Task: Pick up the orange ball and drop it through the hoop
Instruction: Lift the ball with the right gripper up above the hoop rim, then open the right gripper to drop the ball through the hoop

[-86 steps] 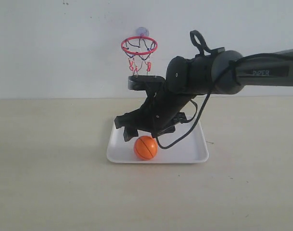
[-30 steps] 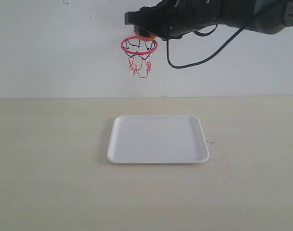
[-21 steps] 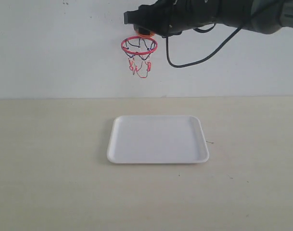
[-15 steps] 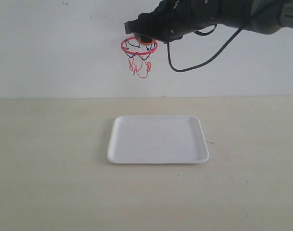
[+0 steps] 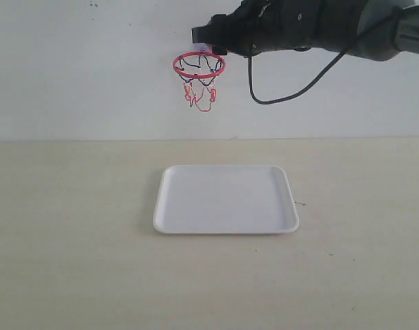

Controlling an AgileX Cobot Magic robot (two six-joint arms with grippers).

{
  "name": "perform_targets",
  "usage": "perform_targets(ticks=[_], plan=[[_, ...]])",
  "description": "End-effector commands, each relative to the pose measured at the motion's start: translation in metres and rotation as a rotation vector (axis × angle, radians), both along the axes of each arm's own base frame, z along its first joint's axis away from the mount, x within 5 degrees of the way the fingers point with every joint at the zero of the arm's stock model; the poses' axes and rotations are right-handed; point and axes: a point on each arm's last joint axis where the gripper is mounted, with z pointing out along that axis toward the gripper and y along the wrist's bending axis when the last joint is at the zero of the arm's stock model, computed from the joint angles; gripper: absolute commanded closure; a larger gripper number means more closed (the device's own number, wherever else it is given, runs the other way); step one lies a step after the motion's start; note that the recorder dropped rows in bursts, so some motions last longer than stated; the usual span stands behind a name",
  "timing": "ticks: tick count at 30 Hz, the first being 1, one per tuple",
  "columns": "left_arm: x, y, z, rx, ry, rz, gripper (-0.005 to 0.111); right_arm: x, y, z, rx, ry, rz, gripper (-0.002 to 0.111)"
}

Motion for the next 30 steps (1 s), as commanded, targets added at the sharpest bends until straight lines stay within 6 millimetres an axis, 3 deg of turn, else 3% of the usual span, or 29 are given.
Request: perform_targets(ticks=[1,14,21,30], plan=[[0.0,-0.001,-0.001,-0.009,-0.003,-0.01,0.103,0.01,-0.001,-0.005,0.049,-0.055,-0.032,0.108],[0.0,-0.001,-0.001,-0.009,-0.003,-0.01,0.103,0.022,0.001,-0.022,0.099,-0.118,-0.066,0.108],[0.0,-0.001,-0.001,-0.009,-0.003,-0.01,0.103,0.029,0.022,-0.021,0.129,-0.126,-0.036,0.108],[0.0,-0.001,-0.001,-0.009,-0.003,-0.01,0.103,0.034,0.024,-0.031,0.133,-0.153,-0.044,0.108]])
